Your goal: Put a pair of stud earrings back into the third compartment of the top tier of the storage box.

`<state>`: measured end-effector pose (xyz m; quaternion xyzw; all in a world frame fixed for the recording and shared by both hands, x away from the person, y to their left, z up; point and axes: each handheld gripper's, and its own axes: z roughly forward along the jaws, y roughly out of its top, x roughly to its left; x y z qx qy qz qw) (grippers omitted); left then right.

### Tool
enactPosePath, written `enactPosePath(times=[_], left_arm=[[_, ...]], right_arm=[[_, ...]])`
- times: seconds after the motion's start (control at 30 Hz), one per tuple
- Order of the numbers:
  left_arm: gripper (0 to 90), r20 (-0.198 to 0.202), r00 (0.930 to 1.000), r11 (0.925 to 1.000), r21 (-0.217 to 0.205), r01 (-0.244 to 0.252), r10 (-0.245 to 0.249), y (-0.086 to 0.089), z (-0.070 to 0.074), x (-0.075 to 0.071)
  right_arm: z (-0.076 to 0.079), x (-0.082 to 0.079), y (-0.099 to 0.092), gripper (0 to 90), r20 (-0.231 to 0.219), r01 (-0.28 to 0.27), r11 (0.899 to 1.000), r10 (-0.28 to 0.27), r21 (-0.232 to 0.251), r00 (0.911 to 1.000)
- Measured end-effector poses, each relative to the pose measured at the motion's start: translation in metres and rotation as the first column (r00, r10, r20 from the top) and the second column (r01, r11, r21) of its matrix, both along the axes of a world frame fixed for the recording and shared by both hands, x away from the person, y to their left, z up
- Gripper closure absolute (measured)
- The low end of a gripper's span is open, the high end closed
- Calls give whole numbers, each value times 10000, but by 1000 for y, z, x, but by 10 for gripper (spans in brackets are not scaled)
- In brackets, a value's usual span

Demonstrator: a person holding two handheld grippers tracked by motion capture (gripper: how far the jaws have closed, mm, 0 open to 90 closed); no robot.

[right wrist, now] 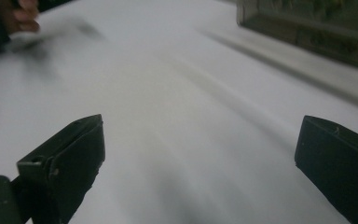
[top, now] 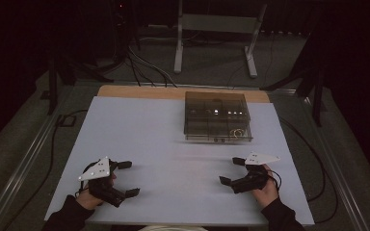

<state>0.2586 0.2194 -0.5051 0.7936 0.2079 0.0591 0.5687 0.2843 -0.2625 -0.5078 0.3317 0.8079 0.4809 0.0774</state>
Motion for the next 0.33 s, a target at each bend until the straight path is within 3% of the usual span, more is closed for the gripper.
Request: enactPosePath(times=[0.33], left_arm=[[5,-5,10000,10000,-31,-11,11,0,0,1]], right_arm=[[-8,-14,-28,17,-161,823,9966,-824,-70,9965]])
